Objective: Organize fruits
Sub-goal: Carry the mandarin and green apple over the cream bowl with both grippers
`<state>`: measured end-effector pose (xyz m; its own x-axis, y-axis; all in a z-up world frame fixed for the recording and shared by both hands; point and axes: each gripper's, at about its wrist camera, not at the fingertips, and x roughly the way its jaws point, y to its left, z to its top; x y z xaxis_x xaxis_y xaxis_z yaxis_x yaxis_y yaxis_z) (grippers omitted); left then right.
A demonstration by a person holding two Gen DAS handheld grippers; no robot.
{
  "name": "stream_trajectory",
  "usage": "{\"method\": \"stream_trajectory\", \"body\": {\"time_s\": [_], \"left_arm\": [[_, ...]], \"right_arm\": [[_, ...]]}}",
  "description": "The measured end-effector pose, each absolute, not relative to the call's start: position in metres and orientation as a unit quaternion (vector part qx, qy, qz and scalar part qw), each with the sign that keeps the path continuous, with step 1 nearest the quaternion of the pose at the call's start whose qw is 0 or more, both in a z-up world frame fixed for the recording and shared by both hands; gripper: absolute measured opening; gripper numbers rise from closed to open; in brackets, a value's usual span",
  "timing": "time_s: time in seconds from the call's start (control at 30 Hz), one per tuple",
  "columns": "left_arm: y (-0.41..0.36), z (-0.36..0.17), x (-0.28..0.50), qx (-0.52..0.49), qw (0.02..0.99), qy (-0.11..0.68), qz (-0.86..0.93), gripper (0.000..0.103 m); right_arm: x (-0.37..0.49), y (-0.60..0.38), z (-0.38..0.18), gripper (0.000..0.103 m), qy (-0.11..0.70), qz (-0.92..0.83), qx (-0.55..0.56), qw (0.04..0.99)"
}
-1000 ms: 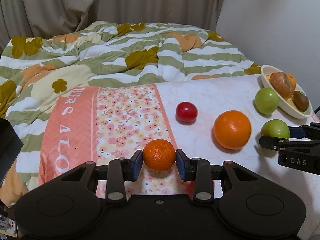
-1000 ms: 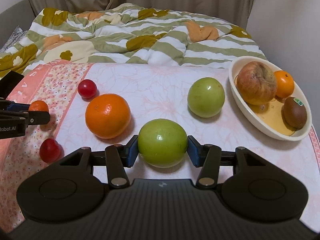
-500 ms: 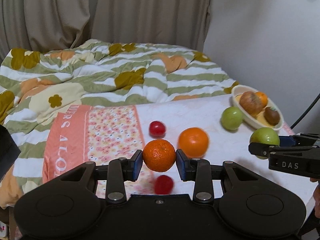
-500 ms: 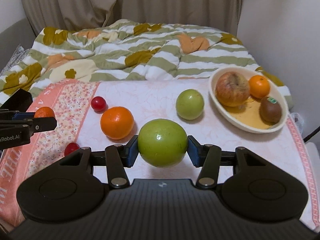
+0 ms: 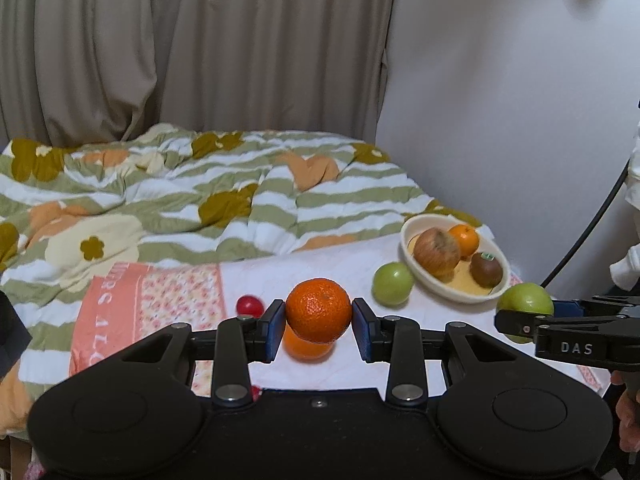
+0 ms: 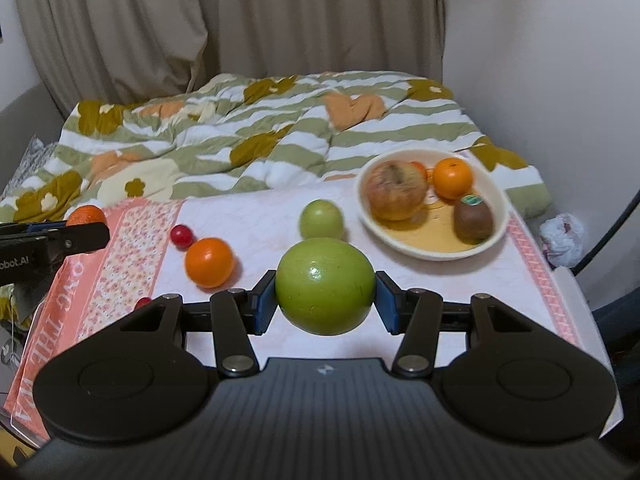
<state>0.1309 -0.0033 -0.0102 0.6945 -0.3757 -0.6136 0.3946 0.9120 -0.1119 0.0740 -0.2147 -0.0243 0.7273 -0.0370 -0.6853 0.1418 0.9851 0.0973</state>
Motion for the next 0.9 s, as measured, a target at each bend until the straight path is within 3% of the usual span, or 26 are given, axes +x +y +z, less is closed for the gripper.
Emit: {"method": "stream_trajectory", "body": {"time_s": [0.4,0.9], "left_arm": [[-0.1,0.004,0.109,0.0,0.936,0.312,-0.165,0.04],[-0.223,-0.023,0.135,-0.004,0.923,0.35,-0.158,0.04]], "right_arm": [[0.061,-0.323,-0.01,0.066,0.348,-0.009,0.047,0.936],[0.108,-0.434,-0.029,0.066,0.353,0.028,0.031,0.935]]}}
